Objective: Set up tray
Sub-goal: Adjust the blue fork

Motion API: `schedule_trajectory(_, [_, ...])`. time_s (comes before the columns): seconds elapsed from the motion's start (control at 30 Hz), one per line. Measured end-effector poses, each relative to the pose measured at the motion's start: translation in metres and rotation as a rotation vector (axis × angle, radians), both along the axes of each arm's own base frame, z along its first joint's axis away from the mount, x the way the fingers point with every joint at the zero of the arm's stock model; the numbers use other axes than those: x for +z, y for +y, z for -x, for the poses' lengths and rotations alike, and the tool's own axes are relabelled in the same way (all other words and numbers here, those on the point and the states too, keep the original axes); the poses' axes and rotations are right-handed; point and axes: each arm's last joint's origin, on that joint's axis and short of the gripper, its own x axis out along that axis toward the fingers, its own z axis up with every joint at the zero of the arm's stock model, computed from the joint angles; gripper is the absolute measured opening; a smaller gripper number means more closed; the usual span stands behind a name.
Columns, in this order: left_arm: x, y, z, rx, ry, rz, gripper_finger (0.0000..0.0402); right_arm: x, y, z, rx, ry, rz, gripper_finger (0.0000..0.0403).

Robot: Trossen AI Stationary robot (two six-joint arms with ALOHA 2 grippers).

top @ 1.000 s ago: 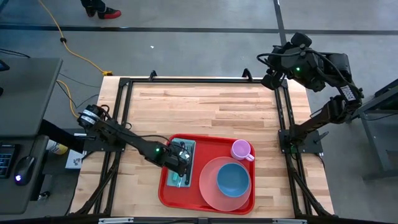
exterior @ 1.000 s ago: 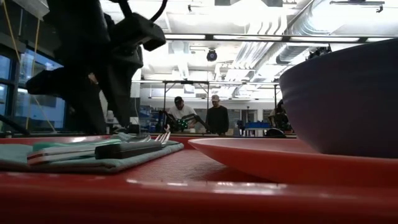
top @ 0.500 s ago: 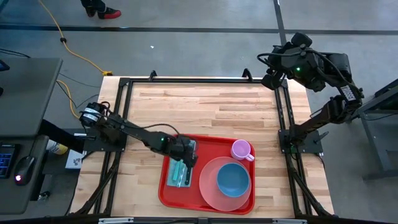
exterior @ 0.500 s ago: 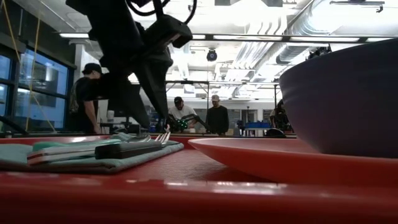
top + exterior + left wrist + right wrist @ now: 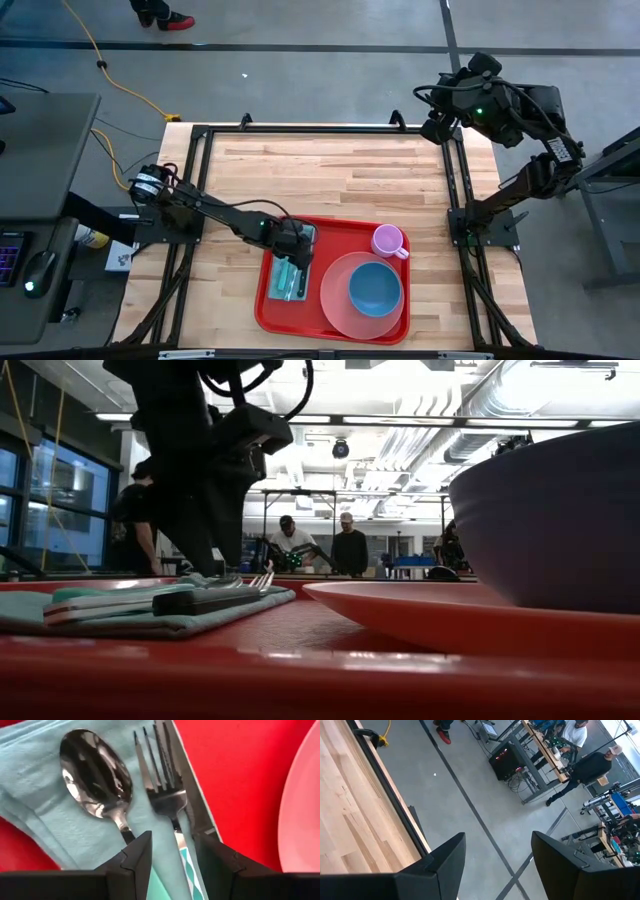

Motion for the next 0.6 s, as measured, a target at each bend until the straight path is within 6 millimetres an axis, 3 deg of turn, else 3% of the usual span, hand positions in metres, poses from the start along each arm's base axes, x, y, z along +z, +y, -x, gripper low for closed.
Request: schedule_trajectory(0.6, [-0.0075,-0.0019,-0.0047,-0.011,-0.004,0.012,0.0179,0.0001,0.0,-0.0002,0.002,-0.002,-0.001,0.0206])
